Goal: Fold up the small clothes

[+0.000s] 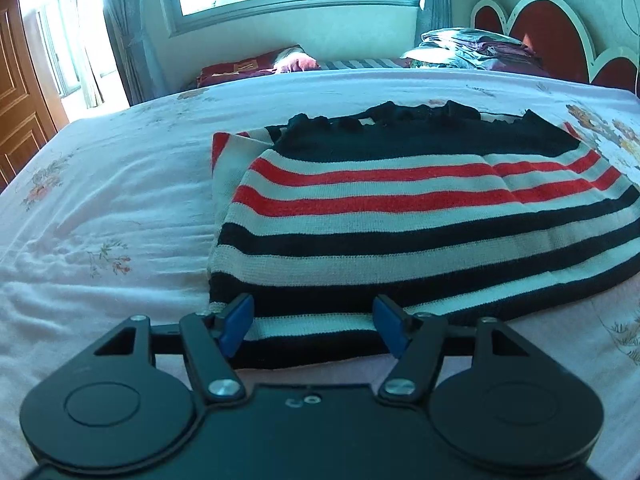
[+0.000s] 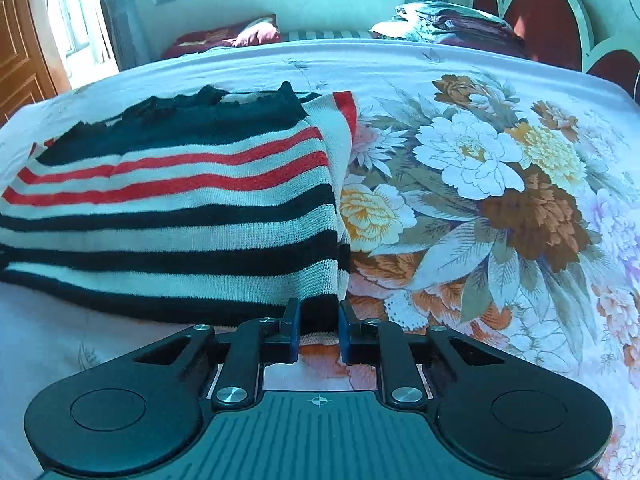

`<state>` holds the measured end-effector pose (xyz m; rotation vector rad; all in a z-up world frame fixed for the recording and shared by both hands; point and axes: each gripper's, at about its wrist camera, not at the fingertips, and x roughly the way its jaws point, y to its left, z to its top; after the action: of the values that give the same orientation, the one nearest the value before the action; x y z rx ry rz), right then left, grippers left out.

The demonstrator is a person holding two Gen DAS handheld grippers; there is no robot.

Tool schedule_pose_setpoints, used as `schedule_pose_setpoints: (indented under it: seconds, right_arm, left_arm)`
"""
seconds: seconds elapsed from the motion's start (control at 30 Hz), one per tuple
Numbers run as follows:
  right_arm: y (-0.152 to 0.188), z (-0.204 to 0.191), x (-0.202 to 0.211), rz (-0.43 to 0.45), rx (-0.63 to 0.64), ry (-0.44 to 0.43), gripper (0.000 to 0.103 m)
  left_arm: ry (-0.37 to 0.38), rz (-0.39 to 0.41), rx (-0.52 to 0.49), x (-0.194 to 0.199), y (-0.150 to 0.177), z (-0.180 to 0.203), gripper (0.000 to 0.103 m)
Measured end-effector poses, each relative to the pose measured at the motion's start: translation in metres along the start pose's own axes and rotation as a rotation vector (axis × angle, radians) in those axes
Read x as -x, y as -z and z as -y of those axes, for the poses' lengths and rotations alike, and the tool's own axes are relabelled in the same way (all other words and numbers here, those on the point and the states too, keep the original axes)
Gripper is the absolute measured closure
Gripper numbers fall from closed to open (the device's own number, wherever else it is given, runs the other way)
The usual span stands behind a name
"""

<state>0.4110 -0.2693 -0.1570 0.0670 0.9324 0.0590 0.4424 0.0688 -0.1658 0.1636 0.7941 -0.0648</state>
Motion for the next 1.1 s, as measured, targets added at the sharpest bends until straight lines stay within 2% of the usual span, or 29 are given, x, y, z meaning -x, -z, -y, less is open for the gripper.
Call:
schedule_pose_setpoints:
  seconds: [0.17,0.23,0.3,0.4,0.6,0.7,0.77,0.83,0.87,1.0,1.1]
  right_arm:
    - [-0.003,-0.009,0.000,-0.015,0.043,0.030,0.085]
    - [-0.006,-0.011,0.012,0.027,0.065,0.043,0.085]
    - [-0.007,-0.013,0.019,0.073,0.068,0.020,0.085]
    - [0.001,-0.012,-0.006,-0.004,0.093,0.043,0.085]
    - [0.003,-0.001,0.000,0.022,0.046,0.015,0.082]
    - [0.005,0.002,0.017,0.075,0.019,0.024,0.080]
    - [0.006,0.003,0.029,0.100,0.014,0.011,0.079]
    - [0.006,0.003,0.036,0.109,0.020,0.006,0.079]
    - [0.006,0.003,0.039,0.112,0.026,0.000,0.079]
    - [0.006,0.000,0.050,0.138,0.045,-0.038,0.079]
    - [0.003,-0.005,0.051,0.152,0.045,-0.080,0.079]
  left_arm:
    - [0.023,-0.012,0.055,-0.005,-0.002,-0.009,0.036]
    - [0.020,0.014,0.068,-0.001,-0.001,-0.011,0.041]
    - [0.020,0.001,0.060,-0.006,0.003,-0.011,0.039]
    - [0.000,-0.012,0.055,-0.010,-0.001,-0.006,0.037]
    - [-0.010,-0.018,0.064,-0.009,-0.002,-0.005,0.037]
    - [-0.026,-0.036,0.065,-0.005,-0.005,-0.002,0.036]
    - [-0.038,-0.036,0.062,0.000,-0.006,0.003,0.030]
    - [-0.063,-0.021,0.057,0.008,-0.006,0.008,0.018]
    - [-0.076,-0.010,0.056,0.012,-0.005,0.011,0.015]
    - [-0.076,0.008,0.109,0.028,0.002,0.011,0.014]
    - [-0.061,0.014,0.187,0.035,0.009,0.005,0.020]
